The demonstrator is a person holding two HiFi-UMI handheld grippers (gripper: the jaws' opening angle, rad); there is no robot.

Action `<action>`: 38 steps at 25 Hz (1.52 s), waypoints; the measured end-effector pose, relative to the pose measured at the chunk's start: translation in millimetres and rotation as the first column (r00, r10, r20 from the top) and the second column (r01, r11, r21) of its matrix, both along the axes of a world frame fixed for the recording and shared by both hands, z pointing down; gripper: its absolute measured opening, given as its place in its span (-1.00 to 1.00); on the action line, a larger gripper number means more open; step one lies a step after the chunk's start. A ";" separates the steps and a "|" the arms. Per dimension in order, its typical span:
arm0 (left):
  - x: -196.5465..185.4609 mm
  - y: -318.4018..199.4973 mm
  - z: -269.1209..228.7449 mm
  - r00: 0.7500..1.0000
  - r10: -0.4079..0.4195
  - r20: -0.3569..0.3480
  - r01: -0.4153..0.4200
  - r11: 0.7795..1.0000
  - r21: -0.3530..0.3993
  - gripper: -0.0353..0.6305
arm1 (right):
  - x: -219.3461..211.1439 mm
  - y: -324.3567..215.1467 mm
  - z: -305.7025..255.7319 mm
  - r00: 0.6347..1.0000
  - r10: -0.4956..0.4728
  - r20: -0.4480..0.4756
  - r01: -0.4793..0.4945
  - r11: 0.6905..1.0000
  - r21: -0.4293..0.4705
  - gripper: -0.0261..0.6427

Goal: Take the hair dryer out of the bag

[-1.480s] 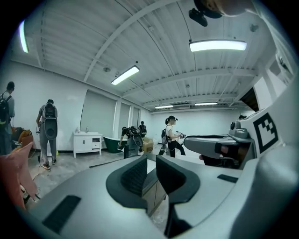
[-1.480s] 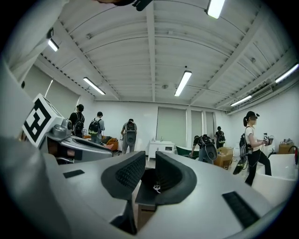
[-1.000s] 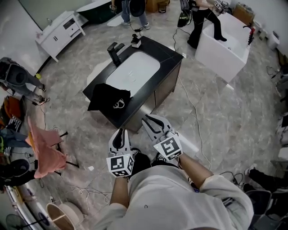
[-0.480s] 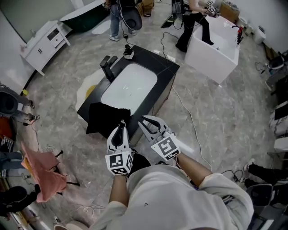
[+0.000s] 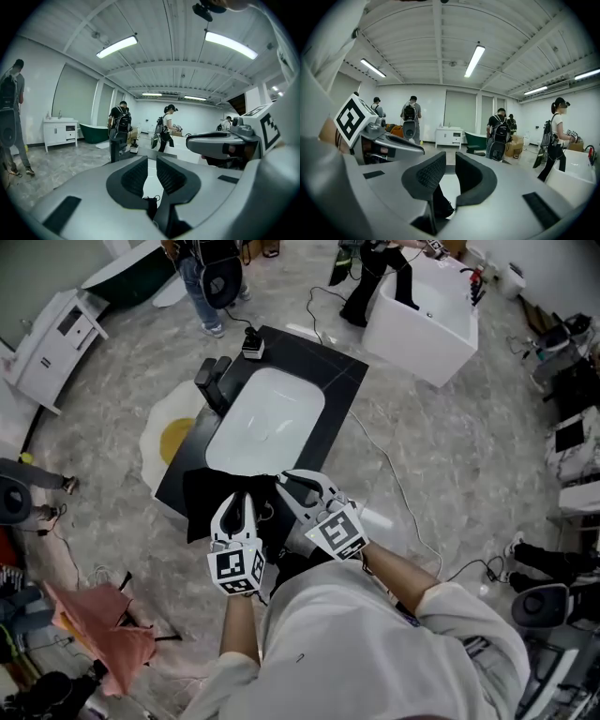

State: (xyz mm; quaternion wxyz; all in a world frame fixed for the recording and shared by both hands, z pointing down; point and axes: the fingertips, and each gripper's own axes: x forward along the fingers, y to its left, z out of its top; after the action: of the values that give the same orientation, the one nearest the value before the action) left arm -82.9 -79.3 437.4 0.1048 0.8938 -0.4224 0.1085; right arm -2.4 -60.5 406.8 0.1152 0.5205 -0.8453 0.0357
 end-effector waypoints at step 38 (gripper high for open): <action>-6.5 33.5 163.9 0.778 0.107 0.619 0.063 0.967 -0.246 -0.28 | -6.6 13.9 184.0 0.959 -0.270 0.086 0.281 0.871 -0.404 -0.74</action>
State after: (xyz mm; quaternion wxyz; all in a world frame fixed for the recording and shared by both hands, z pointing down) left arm -89.4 -45.8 601.3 0.0701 0.7905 -0.4053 0.4538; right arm -8.9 -46.7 590.8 0.2147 0.3581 -0.8857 0.2031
